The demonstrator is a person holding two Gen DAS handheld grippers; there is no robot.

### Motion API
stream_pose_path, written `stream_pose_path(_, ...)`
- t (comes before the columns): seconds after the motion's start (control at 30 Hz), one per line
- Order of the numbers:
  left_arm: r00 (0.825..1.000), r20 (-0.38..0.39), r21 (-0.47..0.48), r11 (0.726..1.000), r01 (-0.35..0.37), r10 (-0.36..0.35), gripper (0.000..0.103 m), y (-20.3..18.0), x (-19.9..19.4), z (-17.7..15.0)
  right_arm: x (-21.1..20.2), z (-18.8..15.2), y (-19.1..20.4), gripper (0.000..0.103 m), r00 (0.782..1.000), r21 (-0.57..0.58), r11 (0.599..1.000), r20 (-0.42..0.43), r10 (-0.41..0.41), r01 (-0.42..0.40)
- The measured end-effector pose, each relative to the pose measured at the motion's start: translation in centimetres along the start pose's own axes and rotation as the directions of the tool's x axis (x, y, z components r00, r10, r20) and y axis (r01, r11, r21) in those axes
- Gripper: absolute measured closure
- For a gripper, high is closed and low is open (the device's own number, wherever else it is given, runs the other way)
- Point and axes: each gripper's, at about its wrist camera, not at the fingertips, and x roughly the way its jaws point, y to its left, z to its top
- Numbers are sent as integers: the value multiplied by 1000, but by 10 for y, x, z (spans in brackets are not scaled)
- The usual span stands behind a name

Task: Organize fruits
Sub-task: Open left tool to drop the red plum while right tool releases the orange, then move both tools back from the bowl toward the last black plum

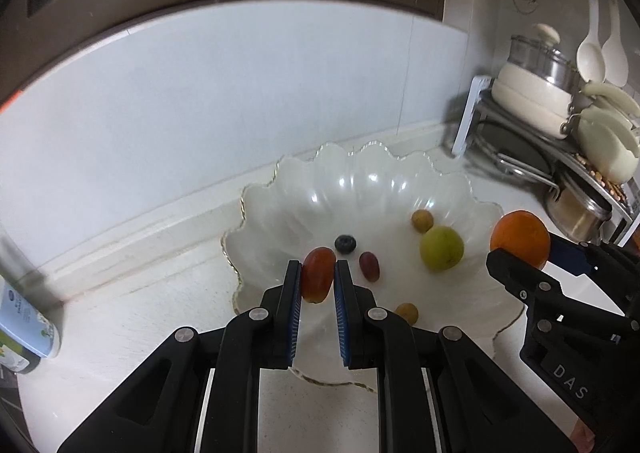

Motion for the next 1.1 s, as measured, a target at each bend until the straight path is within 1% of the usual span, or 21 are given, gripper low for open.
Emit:
stream_pose_path(0.13, 999, -42, -7, 1000, 6, -6, 86, 3, 16, 0, 11, -1, 1, 59, 999, -4, 1000, -34, 1, -1)
stream_pose_path(0.37, 995, -103, 12, 1000, 9, -7, 86, 2, 38, -2, 35, -4, 0, 59, 994, 8, 1000, -107, 20, -19)
stream_pose_path(0.67, 986, -165, 21, 1000, 17, -13, 85, 0, 53, -4, 53, -10, -3, 59, 983, 26, 999, -176, 48, -44)
stream_pose_path(0.7, 985, -170, 21, 1000, 16, -12, 84, -1, 54, -5, 54, -10, -3, 59, 982, 24, 999, -184, 48, -44)
stream_pose_path(0.73, 984, -177, 23, 1000, 15, -11, 80, -1, 55, -5, 55, -10, -3, 59, 981, 25, 999, -188, 48, -44)
stream_pose_path(0.77, 983, -184, 24, 1000, 16, -12, 74, -1, 55, -6, 56, -11, -3, 58, 980, 24, 999, -193, 49, -45)
stream_pose_path(0.8, 983, -183, 22, 1000, 15, -11, 63, -1, 54, -6, 56, -11, -2, 58, 978, 23, 998, -201, 54, -51)
stream_pose_path(0.83, 984, -177, 21, 1000, 11, -8, 60, -1, 53, -6, 57, -11, -2, 58, 977, 24, 998, -203, 57, -54)
stream_pose_path(0.9, 987, -163, 30, 1000, 0, 5, 60, -1, 49, -6, 57, -12, -3, 57, 977, 26, 998, -208, 57, -53)
stream_pose_path(0.93, 987, -159, 31, 1000, -4, 8, 58, -1, 47, -6, 56, -13, -3, 55, 977, 32, 998, -207, 55, -49)
stream_pose_path(0.97, 987, -157, 32, 999, -12, 17, 57, 0, 45, -6, 56, -11, -4, 49, 978, 34, 998, -203, 51, -45)
stream_pose_path(1.0, 988, -152, 29, 999, -16, 20, 57, 1, 43, -6, 53, -11, -5, 45, 980, 40, 998, -192, 48, -41)
stream_pose_path(1.1, 990, -139, 25, 999, -29, 33, 57, 4, 35, -5, 48, -8, -6, 45, 984, 44, 998, -174, 40, -33)
